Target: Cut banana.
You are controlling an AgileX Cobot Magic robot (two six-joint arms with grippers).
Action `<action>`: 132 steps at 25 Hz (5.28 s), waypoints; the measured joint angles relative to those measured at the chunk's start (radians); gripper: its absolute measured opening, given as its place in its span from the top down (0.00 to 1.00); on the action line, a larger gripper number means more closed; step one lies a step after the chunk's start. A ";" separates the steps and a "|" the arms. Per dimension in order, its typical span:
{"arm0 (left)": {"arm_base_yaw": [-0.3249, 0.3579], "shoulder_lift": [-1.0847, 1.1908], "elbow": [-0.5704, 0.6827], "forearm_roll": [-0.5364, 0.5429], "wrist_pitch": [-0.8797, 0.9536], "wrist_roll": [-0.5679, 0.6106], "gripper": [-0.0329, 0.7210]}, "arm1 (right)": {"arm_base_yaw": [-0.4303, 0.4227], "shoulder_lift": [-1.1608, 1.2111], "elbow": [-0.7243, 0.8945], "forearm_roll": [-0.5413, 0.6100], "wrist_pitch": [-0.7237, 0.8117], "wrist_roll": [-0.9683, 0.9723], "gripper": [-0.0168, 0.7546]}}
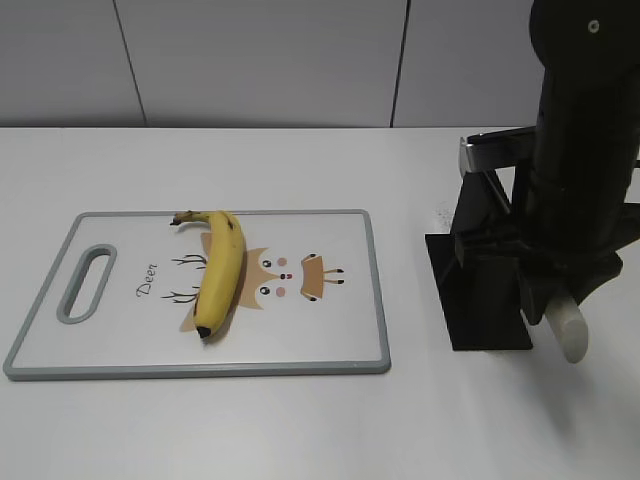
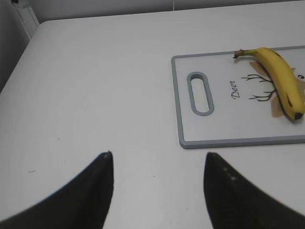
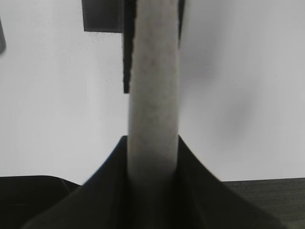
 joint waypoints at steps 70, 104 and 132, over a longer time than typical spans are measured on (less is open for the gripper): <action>0.000 0.163 -0.043 0.000 -0.062 0.052 0.24 | 0.000 -0.188 -0.349 -0.038 0.013 -0.576 0.75; 0.000 0.871 -0.403 -0.316 -0.019 0.698 0.17 | 0.000 -0.004 -0.373 0.203 -0.082 -1.418 0.75; -0.100 1.466 -0.688 -0.440 0.029 1.243 0.20 | 0.000 0.103 -0.373 0.587 -0.186 -1.833 0.75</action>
